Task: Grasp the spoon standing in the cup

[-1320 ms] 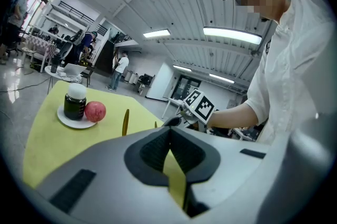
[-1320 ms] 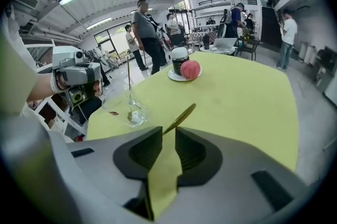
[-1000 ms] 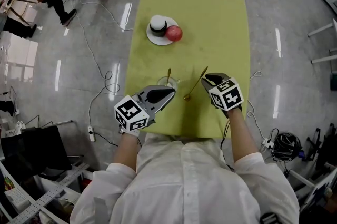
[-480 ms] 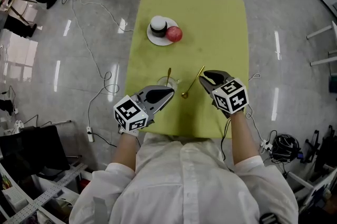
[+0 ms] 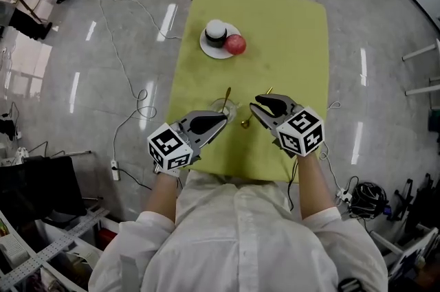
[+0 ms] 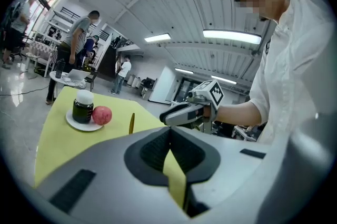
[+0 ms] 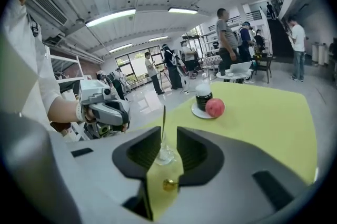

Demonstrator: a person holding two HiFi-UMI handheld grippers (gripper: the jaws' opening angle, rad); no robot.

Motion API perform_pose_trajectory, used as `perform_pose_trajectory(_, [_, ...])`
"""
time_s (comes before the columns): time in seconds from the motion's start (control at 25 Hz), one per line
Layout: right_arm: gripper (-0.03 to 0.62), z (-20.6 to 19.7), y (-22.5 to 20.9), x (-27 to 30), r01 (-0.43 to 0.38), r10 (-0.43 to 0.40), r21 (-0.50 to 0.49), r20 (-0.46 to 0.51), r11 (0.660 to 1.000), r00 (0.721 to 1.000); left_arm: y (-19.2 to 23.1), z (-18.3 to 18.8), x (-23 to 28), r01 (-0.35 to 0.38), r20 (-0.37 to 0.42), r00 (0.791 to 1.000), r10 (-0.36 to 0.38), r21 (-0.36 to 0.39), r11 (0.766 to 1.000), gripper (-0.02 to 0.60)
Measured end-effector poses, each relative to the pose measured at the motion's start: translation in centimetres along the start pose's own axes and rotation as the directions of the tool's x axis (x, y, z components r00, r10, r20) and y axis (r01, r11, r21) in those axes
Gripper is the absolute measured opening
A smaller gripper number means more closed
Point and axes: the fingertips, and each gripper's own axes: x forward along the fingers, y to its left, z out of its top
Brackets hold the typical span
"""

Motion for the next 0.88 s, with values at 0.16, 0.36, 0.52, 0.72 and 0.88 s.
perform_pose_trajectory(0.16, [0.095, 0.2, 1.1, 1.2, -0.047, 0.046, -0.010, -0.009, 0.999, 0.999, 0.1, 0.0, -0.6, -0.014, 0.006, 1.000, 0.014, -0.002, 1.000, 0.005])
perform_pose_trajectory(0.36, [0.095, 0.2, 1.8, 2.4, -0.068, 0.068, -0.018, -0.029, 0.998, 0.997, 0.1, 0.0, -1.4, -0.027, 0.014, 1.000, 0.027, -0.005, 1.000, 0.005])
perform_pose_trajectory(0.52, [0.095, -0.1, 1.9, 3.5, -0.078, 0.077, -0.018, -0.048, 0.997, 0.996, 0.3, -0.2, -1.9, -0.036, 0.015, 0.999, 0.036, -0.011, 0.999, 0.005])
perform_pose_trajectory(0.72, [0.095, -0.1, 1.7, 4.9, -0.083, 0.081, -0.019, -0.073, 0.996, 0.994, 0.4, -0.2, -2.3, -0.042, 0.020, 0.999, 0.042, -0.016, 0.999, 0.005])
perform_pose_trajectory(0.88, [0.095, -0.2, 1.3, 5.9, -0.087, 0.086, -0.008, -0.085, 0.996, 0.993, 0.5, -0.4, -2.4, -0.043, 0.021, 0.999, 0.043, -0.018, 0.999, 0.005])
